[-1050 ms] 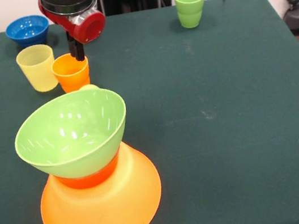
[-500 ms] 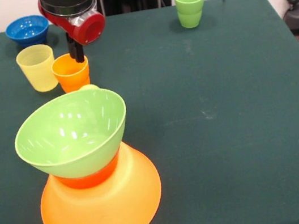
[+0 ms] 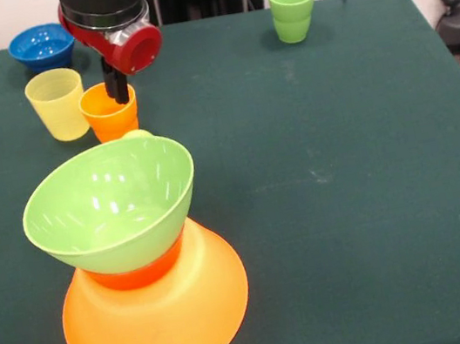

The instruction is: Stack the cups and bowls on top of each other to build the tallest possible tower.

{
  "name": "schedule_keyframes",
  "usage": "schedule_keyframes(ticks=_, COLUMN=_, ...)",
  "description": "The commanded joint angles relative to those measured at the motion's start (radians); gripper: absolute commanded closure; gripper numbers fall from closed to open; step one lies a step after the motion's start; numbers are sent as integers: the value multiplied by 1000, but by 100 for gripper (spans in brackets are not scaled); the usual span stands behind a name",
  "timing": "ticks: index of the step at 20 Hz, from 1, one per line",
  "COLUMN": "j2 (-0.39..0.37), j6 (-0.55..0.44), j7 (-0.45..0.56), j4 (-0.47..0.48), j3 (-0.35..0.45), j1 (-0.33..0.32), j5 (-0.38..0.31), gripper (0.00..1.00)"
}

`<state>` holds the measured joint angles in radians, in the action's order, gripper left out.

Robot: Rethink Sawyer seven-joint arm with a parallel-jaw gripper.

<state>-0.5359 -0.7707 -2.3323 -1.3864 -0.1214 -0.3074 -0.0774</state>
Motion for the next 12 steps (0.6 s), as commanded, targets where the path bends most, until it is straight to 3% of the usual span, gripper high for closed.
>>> schedule_keyframes(ticks=1, j2=105, j6=107, j7=40, j4=-17, j3=106, j1=-12, j5=-48, gripper=100)
schedule_keyframes(ticks=12, j2=129, j6=139, j7=62, j4=0, j3=100, j1=-24, j5=-52, gripper=100)
